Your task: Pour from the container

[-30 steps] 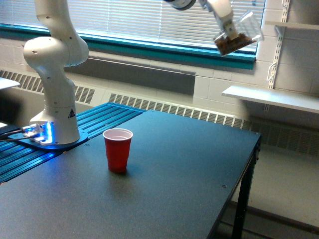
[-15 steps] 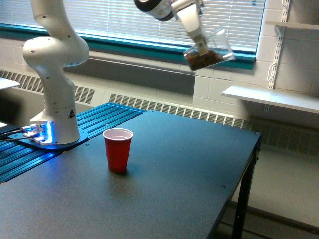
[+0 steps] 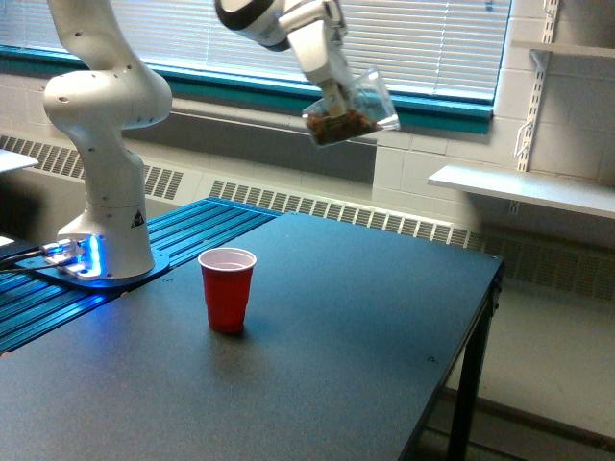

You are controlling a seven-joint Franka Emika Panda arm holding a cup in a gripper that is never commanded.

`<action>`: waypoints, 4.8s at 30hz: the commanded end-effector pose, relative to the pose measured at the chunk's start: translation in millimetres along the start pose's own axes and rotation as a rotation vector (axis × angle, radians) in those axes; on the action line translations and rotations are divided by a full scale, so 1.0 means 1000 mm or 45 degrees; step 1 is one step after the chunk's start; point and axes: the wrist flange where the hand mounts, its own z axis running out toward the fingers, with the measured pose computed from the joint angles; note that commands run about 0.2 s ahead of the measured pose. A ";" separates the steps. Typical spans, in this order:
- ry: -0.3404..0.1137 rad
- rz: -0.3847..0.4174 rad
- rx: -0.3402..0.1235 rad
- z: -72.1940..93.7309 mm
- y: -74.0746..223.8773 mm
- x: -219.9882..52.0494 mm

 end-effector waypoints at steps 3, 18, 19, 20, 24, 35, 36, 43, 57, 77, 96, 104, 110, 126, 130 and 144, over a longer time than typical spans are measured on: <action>-0.003 0.037 -0.048 0.001 0.034 -0.017; -0.091 0.078 -0.122 0.006 0.076 -0.046; -0.097 0.078 -0.122 0.007 0.078 -0.047; -0.103 0.074 -0.127 0.007 0.081 -0.049; -0.120 0.061 -0.147 0.007 0.091 -0.057; -0.165 0.059 -0.191 0.008 0.117 -0.080; -0.170 0.061 -0.195 0.008 0.119 -0.083; -0.211 0.093 -0.223 0.008 0.131 -0.097; -0.298 0.111 -0.276 0.005 0.144 -0.118; -0.388 0.153 -0.331 0.000 0.146 -0.130; -0.470 0.173 -0.396 0.002 0.142 -0.145; -0.492 0.177 -0.423 0.005 0.141 -0.150; -0.503 0.186 -0.431 0.008 0.141 -0.153; -0.550 0.181 -0.483 0.011 0.148 -0.162; -0.557 0.180 -0.490 0.012 0.148 -0.163; -0.589 0.176 -0.522 0.019 0.151 -0.171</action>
